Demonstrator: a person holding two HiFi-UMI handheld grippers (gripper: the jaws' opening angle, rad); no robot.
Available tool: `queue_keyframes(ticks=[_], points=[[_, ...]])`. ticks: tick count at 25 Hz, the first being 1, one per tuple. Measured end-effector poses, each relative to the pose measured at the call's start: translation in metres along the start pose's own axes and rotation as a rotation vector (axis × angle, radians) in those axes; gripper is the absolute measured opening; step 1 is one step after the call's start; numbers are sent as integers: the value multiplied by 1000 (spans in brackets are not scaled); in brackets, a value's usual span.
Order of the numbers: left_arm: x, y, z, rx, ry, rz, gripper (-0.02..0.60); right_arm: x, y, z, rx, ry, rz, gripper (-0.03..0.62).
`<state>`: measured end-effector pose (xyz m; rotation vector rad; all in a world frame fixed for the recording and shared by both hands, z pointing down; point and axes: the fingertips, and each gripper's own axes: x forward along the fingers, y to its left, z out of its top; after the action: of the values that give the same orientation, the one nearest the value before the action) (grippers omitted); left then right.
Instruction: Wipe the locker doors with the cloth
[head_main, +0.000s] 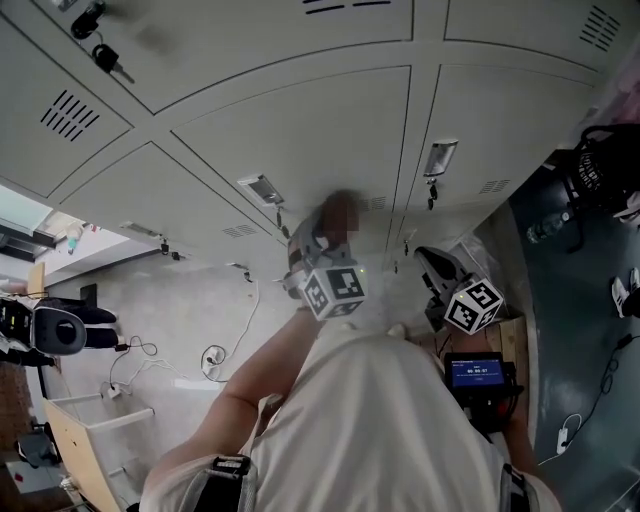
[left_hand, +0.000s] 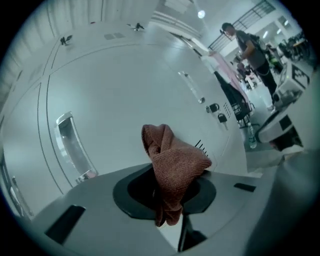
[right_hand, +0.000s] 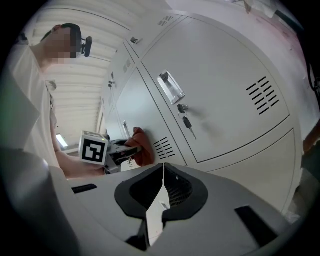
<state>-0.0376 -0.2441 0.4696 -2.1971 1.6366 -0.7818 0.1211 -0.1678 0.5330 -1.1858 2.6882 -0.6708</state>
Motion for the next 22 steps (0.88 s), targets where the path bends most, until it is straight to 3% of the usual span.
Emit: queue_keyframes(ticks=[7, 11, 16, 22], points=[[13, -54, 107, -25, -219, -136, 72, -16, -8, 2, 6, -12, -26, 18], [17, -61, 134, -97, -245, -183, 72, -25, -12, 7, 10, -22, -42, 18], [-1, -3, 104, -175, -233, -76, 72, -22, -14, 9, 5, -15, -28, 18], [-34, 80, 64, -124, -157, 127, 72, 4, -1, 6, -5, 16, 42, 18]])
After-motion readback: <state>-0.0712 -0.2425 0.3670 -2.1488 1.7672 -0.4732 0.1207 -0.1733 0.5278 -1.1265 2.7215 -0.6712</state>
